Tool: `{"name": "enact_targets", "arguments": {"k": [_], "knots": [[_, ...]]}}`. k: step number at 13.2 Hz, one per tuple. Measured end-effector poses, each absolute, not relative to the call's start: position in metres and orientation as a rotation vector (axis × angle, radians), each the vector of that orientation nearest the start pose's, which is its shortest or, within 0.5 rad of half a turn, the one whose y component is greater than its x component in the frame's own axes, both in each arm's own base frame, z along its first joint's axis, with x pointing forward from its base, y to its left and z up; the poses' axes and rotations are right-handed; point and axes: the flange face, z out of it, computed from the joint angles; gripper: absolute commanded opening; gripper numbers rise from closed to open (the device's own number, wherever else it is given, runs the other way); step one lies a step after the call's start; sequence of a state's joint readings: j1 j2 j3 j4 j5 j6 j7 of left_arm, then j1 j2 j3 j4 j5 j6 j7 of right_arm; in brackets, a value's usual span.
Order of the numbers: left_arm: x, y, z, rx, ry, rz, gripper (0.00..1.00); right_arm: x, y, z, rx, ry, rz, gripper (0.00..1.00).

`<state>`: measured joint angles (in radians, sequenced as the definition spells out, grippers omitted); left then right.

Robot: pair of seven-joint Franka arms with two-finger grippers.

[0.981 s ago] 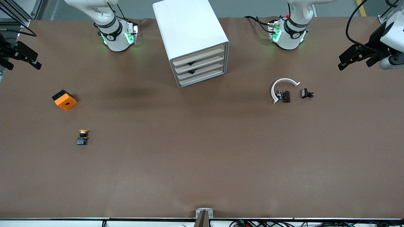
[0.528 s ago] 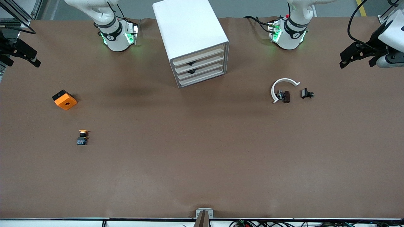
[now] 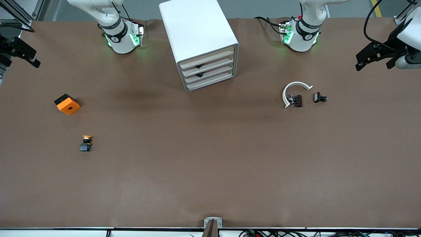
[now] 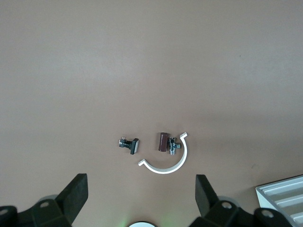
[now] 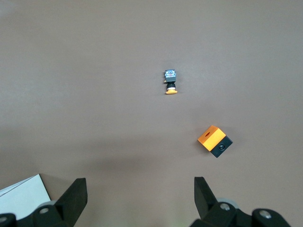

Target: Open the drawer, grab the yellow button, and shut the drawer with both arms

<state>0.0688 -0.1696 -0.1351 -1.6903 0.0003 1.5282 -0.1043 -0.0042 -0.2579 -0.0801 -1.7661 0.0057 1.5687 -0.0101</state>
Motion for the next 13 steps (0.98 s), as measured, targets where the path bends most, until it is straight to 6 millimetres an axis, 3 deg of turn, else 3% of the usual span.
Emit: {"name": "enact_targets", "arguments": {"k": [13], "knots": [[0.4929, -0.0390, 0.6510, -3.116, -0.097, 0.020, 1.00, 0.4778, -0.0420, 0.6650, -3.118, 0.115, 0.007, 1.00]]}}
